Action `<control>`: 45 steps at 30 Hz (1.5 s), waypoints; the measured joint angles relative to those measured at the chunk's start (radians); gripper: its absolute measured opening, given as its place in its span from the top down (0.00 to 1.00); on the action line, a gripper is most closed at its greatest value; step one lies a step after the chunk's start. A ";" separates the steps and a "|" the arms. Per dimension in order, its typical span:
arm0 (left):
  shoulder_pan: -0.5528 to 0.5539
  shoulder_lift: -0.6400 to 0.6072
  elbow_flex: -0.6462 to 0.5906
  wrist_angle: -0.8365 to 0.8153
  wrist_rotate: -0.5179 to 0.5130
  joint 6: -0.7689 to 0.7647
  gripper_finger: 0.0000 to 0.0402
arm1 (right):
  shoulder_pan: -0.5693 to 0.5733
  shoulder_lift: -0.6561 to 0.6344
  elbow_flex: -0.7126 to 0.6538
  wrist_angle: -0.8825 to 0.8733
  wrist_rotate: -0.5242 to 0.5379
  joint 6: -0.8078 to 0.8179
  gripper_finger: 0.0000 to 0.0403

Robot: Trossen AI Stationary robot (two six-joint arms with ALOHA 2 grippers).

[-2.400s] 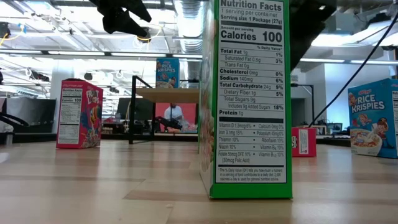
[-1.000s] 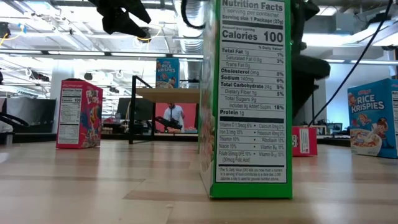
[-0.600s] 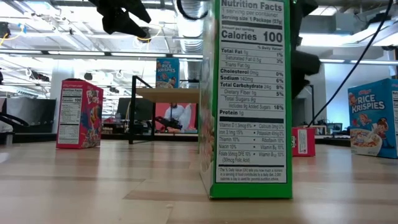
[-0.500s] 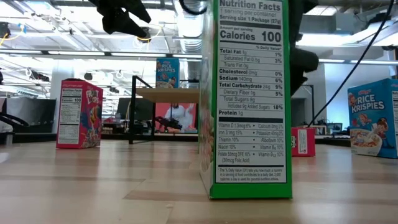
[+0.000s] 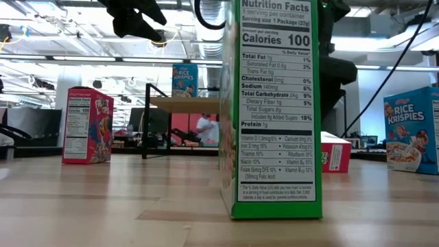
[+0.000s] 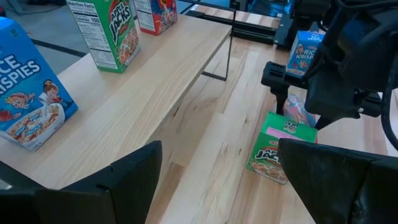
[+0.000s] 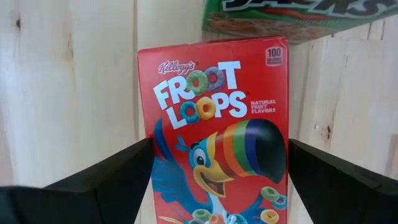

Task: Stack cereal on shelf
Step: Put the right red cereal box on the shelf aligned with the other red cereal box

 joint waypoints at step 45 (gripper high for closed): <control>0.000 0.000 0.000 0.000 -0.011 0.000 0.23 | 0.003 -0.025 0.000 -0.097 -0.030 0.196 0.77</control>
